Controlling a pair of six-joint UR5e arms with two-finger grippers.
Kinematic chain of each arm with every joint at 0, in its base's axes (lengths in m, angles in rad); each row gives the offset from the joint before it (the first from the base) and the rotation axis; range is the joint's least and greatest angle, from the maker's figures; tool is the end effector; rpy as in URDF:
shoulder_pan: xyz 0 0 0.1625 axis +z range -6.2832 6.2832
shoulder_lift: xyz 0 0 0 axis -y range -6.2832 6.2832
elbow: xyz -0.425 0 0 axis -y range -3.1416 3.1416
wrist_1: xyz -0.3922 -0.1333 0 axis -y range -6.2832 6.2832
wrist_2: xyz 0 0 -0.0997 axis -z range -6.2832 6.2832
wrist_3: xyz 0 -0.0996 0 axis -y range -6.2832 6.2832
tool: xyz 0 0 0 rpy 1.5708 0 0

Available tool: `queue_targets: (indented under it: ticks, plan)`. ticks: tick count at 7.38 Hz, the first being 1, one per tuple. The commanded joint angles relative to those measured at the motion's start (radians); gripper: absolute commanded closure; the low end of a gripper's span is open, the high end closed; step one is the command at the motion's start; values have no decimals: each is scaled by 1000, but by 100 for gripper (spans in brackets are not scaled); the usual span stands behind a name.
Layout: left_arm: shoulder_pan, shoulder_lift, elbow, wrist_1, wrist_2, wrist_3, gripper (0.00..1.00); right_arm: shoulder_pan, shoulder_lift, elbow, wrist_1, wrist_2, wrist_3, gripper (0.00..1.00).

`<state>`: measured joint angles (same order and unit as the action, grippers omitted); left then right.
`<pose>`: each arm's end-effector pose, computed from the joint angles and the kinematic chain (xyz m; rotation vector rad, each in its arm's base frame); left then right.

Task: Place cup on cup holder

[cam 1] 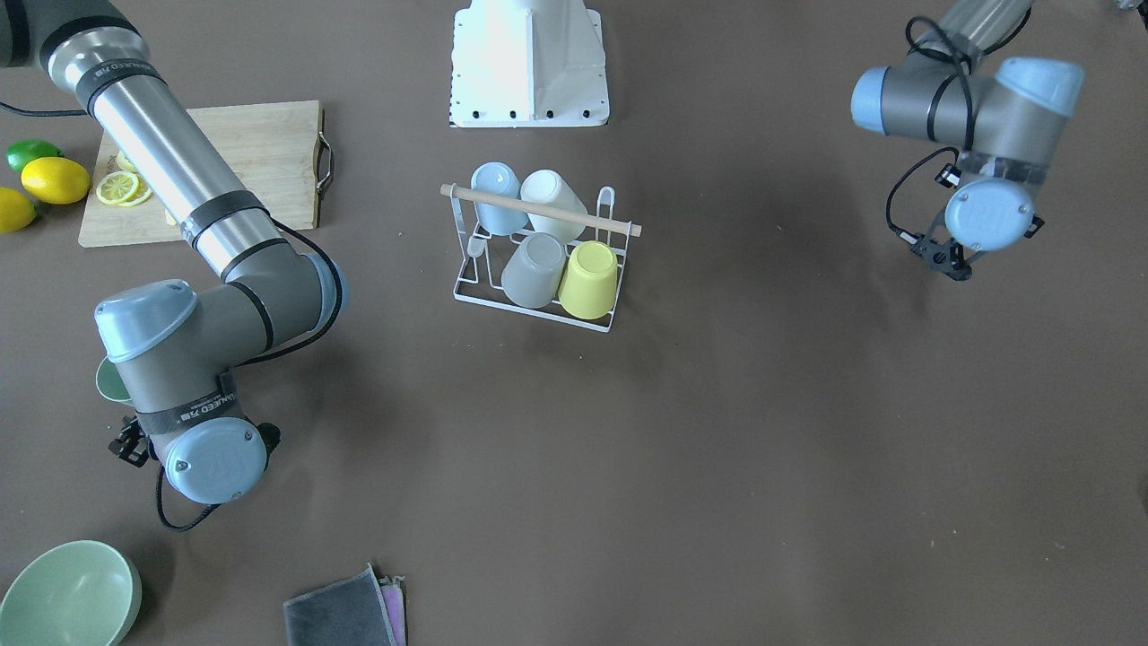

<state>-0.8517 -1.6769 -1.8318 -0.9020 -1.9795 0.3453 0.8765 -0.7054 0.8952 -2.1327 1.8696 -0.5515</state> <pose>0.2451 -0.4222 0.5612 -0.3831 0.3577 0.9795 -0.4109 -0.6560 0.4890 -0.4129 -0.2844 -1.1658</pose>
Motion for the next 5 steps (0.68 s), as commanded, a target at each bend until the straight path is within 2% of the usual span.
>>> queue_targets:
  ticks: [1, 3, 4, 5]
  plan:
    - [-16, 173, -193, -330, -182, -117, 73, -16, -14, -10, -4, -23, -18, 0]
    - [-53, 261, -269, -708, -274, -202, 79, -33, -19, -16, -3, -32, -13, 0]
    - [-40, 264, -255, -982, -274, -383, 79, -33, -22, -18, -3, -32, -13, 0]
    - [-9, 266, -216, -1248, -268, -513, 79, -33, -23, -25, -1, -32, -14, 4]
